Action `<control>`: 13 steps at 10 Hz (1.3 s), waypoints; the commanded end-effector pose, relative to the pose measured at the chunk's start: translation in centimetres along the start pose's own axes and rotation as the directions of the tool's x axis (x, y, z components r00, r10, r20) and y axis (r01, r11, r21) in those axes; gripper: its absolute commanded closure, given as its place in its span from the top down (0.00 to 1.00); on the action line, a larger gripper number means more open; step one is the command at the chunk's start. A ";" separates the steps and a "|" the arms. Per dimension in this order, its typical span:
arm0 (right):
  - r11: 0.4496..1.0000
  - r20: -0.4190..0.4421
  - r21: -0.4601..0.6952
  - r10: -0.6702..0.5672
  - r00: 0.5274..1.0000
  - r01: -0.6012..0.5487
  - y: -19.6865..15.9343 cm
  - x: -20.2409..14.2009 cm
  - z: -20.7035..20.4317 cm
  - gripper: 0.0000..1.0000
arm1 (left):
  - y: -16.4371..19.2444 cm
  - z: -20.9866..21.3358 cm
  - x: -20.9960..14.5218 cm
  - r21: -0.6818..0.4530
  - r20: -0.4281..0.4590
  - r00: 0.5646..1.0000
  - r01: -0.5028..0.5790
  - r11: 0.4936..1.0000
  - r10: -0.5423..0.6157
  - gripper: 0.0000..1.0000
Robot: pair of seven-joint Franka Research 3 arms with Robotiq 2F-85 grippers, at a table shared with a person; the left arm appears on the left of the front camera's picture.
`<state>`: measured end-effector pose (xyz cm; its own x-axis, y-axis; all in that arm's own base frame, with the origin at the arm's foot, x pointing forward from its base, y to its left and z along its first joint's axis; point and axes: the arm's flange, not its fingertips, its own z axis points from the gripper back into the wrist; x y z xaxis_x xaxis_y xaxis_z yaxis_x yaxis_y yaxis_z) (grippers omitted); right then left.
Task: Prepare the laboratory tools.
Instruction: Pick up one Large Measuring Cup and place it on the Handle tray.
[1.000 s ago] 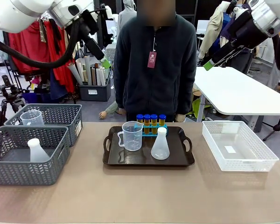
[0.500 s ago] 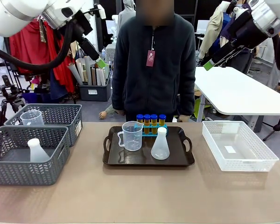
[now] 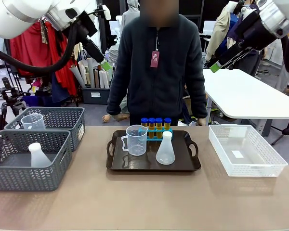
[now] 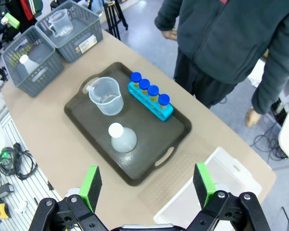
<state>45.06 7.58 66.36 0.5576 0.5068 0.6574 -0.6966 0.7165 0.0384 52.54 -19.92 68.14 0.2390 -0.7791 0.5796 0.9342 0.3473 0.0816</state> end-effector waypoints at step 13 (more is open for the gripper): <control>1.000 0.006 0.009 0.001 1.000 -0.001 0.0 0.1 0.1 1.00 | 0.1 0.2 -0.2 0.000 -0.001 1.000 -0.003 1.000 0.003 1.00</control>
<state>45.06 7.58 66.36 0.5576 0.5068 0.6574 -0.6966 0.7165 0.0384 52.54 -19.92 68.14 0.2391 -0.7791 0.5795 0.9342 0.3474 0.0815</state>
